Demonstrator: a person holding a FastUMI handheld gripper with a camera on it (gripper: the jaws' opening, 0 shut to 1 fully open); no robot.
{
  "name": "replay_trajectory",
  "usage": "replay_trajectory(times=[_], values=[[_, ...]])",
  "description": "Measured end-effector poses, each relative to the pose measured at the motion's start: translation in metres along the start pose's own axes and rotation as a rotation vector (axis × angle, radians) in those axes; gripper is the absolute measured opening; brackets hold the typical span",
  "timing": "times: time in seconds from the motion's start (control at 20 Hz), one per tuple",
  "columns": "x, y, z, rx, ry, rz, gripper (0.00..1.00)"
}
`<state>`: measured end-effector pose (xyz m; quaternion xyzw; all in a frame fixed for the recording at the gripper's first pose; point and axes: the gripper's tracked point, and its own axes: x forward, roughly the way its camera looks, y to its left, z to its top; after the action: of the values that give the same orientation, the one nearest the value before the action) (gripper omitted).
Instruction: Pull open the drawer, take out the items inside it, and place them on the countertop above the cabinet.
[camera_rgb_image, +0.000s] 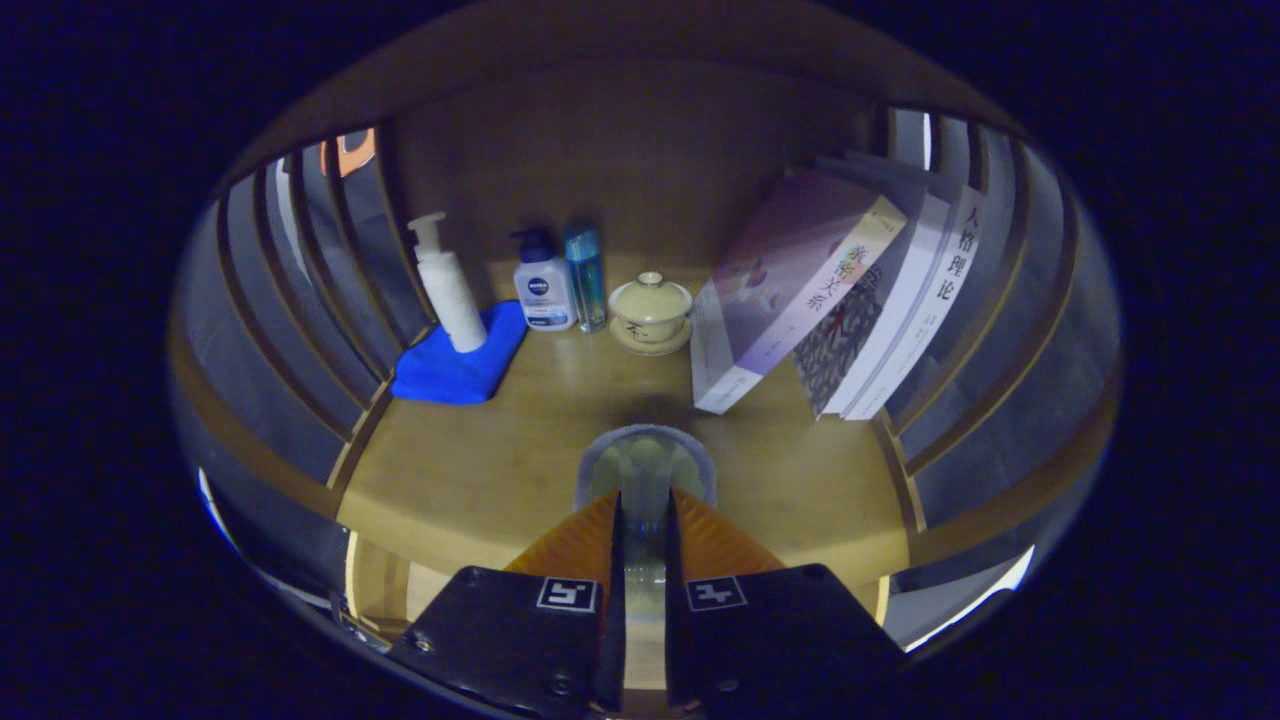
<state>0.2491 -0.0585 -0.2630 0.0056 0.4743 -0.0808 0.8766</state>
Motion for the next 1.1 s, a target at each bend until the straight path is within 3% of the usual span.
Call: replay_trajectory(times=[0.4, 0.75, 0.95, 1.1], values=[[0.034, 0.004, 0.004, -0.004, 0.048, -0.020, 0.19], [0.052, -0.002, 0.014, -0.010, 0.020, -0.088, 0.20], [0.057, 0.003, 0.016, -0.018, -0.010, -0.079, 0.28], [0.052, 0.003, 0.017, -0.028, -0.039, -0.081, 0.40]])
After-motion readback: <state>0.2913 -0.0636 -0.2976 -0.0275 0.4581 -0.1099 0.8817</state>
